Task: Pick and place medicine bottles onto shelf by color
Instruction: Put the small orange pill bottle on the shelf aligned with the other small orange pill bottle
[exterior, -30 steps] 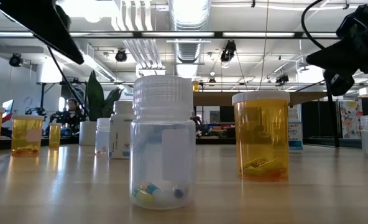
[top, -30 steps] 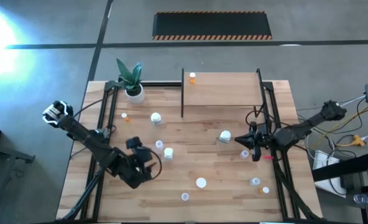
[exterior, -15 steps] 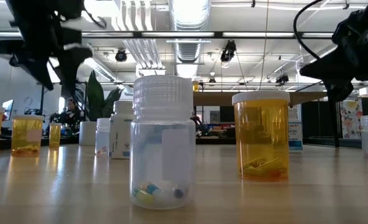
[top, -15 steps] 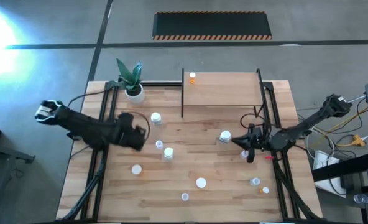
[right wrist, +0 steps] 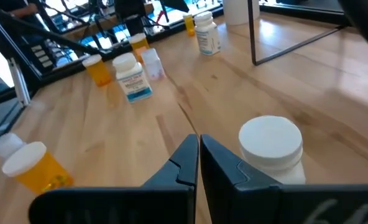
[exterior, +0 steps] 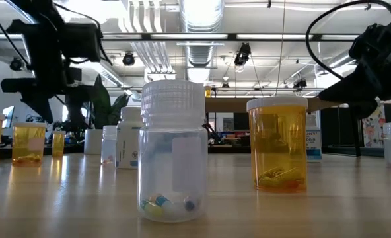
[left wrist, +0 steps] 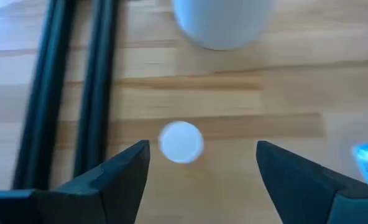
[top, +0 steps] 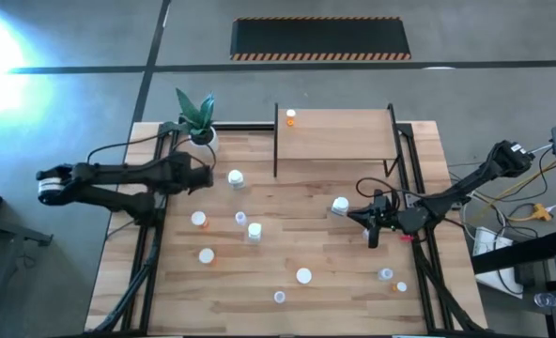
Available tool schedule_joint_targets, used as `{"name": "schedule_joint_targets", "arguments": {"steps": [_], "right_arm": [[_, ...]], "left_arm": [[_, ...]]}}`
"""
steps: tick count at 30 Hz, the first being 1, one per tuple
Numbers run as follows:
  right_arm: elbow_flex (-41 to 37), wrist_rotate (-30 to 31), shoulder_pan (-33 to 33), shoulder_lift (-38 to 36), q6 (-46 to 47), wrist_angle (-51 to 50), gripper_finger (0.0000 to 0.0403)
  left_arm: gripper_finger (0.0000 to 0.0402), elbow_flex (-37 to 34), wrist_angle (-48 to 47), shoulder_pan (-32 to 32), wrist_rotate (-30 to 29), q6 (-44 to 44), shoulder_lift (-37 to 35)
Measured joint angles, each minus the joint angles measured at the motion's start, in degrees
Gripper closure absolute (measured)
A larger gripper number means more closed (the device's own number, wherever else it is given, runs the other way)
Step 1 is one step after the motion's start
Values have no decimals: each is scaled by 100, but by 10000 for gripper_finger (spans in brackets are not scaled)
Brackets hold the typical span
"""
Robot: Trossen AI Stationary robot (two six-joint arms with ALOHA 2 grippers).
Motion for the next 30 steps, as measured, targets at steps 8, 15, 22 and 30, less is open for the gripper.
{"name": "schedule_joint_targets", "arguments": {"steps": [8,15,22,30], "right_arm": [[0,0,0,5,8,20,394],[0,2,0,4,8,20,394],[0,1,0,4,47,18,394],[0,0,0,4,52,18,394]], "left_arm": [[177,-190,280,404,55,58,400],[198,-229,435,406,-126,55,936],[222,-223,454,406,-228,45,1320],[274,-216,460,406,-297,51,1442]]}}
